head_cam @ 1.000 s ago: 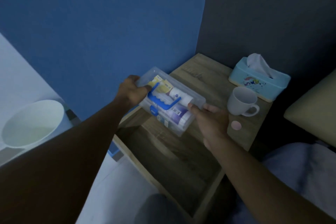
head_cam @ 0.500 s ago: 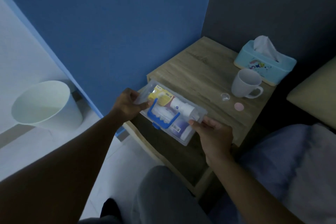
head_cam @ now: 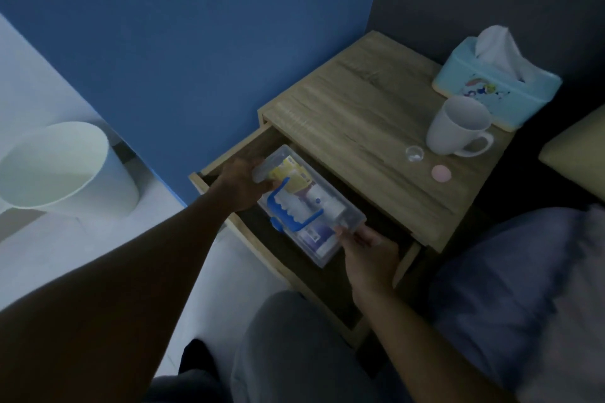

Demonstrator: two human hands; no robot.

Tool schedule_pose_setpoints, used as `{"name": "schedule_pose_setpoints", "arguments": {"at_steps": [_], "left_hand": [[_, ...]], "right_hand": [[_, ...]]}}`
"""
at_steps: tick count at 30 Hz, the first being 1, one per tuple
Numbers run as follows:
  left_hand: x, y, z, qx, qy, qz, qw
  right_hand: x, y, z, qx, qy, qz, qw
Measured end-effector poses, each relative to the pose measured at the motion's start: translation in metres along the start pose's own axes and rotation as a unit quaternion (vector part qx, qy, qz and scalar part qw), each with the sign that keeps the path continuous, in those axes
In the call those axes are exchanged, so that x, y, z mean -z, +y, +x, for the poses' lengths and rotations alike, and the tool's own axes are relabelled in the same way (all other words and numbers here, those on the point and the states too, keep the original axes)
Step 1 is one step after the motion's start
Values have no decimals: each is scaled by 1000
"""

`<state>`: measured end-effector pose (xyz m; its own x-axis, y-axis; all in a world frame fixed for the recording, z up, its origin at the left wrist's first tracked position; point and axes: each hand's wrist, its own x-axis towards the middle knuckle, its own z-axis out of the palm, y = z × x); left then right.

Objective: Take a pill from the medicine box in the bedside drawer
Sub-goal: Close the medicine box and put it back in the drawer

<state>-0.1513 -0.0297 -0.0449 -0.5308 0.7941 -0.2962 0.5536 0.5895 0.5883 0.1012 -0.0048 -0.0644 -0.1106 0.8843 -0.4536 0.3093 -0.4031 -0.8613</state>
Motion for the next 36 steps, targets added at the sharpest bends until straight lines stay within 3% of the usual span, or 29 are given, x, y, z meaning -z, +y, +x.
{"name": "schedule_pose_setpoints", "arguments": {"at_steps": [11, 27, 31, 36], "left_hand": [[-37, -6, 29, 34, -34, -62, 997], [-43, -2, 11, 44, -47, -39, 997], [-37, 6, -14, 53, -9, -81, 995], [-30, 13, -46, 38, 39, -120, 991]], "right_hand": [[-16, 31, 43, -45, 45, -47, 997], [-8, 31, 51, -12, 14, -131, 991], [3, 10, 43, 35, 21, -177, 983], [18, -25, 23, 126, -77, -172, 974]]}}
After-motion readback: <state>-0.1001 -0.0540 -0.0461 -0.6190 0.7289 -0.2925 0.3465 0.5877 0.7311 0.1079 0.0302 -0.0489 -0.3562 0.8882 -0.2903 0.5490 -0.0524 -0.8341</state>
